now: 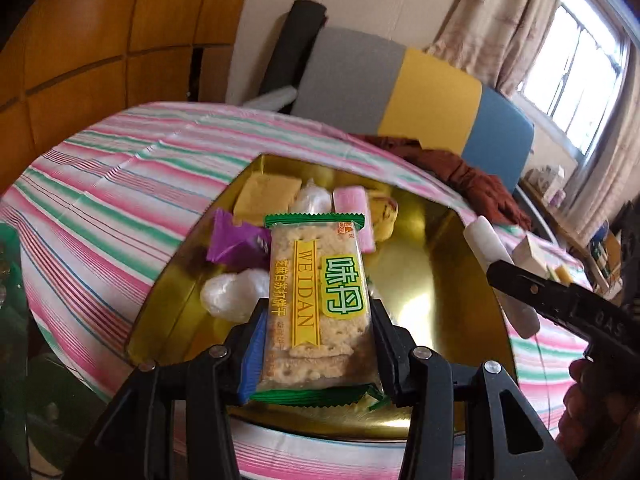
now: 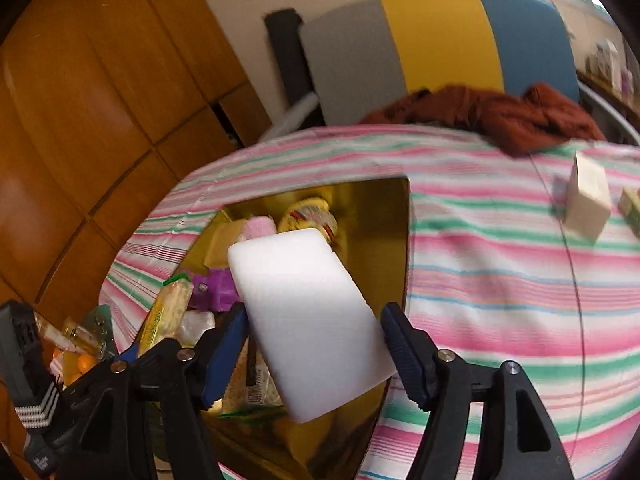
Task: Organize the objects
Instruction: 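Carry the cracker packet and white sponge to the gold tray and release both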
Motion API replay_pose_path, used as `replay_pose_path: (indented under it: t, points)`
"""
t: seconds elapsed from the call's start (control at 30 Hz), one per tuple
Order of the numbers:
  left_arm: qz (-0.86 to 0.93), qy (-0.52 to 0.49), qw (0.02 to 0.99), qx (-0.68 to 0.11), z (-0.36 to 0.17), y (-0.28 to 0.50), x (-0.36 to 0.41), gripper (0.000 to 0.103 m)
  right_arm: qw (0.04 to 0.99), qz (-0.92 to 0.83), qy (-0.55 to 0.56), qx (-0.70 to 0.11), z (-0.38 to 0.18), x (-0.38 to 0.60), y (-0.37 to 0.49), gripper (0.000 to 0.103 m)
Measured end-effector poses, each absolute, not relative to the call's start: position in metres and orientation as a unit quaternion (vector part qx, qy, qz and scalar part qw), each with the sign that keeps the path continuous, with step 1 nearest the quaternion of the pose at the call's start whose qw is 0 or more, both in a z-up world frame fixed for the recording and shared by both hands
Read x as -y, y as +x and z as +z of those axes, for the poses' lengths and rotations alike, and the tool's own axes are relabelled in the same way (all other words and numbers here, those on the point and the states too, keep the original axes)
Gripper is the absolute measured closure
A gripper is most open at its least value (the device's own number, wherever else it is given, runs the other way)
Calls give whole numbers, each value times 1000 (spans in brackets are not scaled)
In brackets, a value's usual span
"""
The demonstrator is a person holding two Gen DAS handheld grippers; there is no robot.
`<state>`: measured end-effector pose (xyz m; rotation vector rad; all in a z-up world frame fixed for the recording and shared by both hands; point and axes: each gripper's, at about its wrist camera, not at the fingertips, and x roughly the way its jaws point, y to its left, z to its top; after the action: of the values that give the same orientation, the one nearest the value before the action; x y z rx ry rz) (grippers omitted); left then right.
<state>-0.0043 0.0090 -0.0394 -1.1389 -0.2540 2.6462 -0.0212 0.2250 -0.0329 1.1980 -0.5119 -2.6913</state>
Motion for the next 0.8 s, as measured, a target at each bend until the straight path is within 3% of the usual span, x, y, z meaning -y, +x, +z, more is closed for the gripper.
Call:
replay_pose_path:
  t: [0.23,0.4,0.57,0.8]
  points:
    - [897,-421,115,74,-56,-10,-11,55,81,-902,389,169,-29,-229,-11,20]
    - [903,-410,95,89,-53,-7,-5,25,99,-904,378,173,-22,-232,-3,20]
    - [915,-378,62,125,-38,1,8,5,90,-906,371,182,-19,-239,6,20]
    - [915,-377,44,139,-31,2,3,0,75,-907,370,186,-21,-255,13,20]
